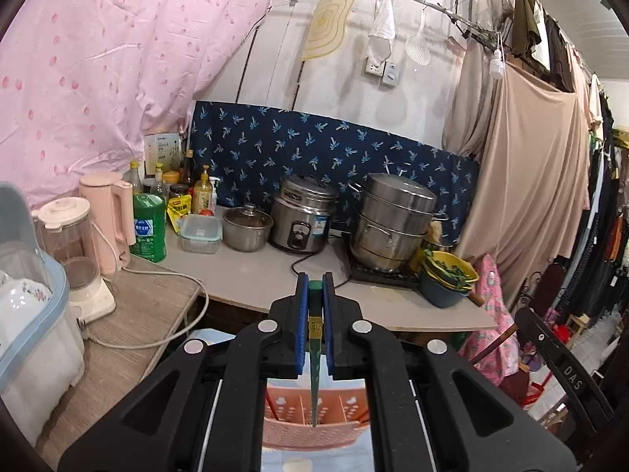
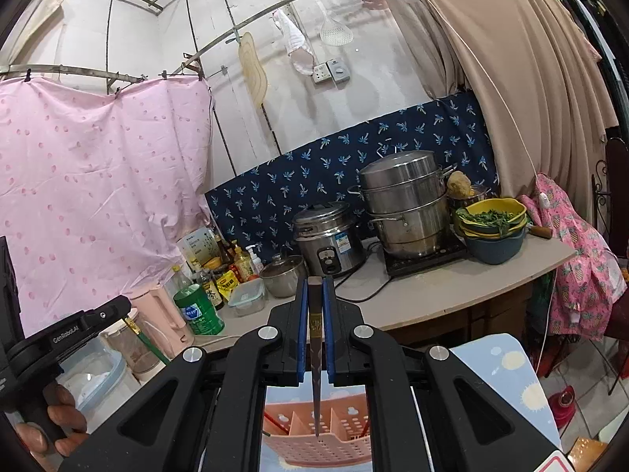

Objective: Organize utensils
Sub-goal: 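Lift the green and brown chopsticks and carry them over the pink basket, then open both tools to drop the chopsticks into the pink basket, then move both open tools back toward the remaining chopsticks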

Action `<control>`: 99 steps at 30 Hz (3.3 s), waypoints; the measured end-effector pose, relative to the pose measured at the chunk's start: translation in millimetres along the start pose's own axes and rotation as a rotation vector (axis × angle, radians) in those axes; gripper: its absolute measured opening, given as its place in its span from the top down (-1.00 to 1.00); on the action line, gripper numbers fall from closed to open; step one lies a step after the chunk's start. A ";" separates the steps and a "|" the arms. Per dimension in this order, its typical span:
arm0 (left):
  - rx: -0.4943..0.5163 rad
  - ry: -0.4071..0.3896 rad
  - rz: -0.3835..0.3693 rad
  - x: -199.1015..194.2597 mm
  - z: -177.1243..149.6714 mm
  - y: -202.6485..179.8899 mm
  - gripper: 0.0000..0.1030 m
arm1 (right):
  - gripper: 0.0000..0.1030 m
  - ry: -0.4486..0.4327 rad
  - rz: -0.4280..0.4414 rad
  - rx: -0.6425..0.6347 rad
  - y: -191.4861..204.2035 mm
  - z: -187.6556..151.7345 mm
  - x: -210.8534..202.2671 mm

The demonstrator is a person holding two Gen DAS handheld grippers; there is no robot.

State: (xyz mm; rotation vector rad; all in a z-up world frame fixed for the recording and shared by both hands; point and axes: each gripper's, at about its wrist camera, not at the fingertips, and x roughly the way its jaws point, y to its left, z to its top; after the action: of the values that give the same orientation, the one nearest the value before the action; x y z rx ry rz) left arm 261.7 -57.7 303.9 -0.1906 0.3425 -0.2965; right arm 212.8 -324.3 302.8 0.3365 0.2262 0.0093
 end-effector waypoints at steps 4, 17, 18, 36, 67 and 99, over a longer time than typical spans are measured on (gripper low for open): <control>-0.004 0.016 0.028 22.2 -0.8 4.2 0.87 | 0.87 0.021 0.003 -0.005 3.4 -2.5 24.1; 0.000 0.124 0.076 67.8 -42.7 28.4 0.87 | 0.87 0.165 -0.024 0.004 -15.5 -61.3 81.8; 0.001 0.132 0.078 70.7 -46.0 29.4 0.87 | 0.87 0.172 -0.030 0.006 -16.9 -65.2 84.4; -0.016 0.158 0.084 64.1 -66.3 40.3 0.26 | 0.35 0.159 -0.047 0.042 -25.8 -75.3 55.3; 0.038 0.392 0.072 -49.2 -221.6 58.5 0.23 | 0.31 0.411 -0.104 -0.001 -34.9 -218.4 -82.1; 0.039 0.621 0.108 -80.5 -332.8 75.2 0.23 | 0.54 0.664 -0.161 -0.094 -27.7 -347.8 -98.7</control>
State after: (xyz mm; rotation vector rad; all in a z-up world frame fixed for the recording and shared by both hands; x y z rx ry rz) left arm 89.6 -6.0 2.9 -0.0358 0.9578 -0.2507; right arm 38.7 -241.6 -4.4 0.2113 0.9073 -0.0276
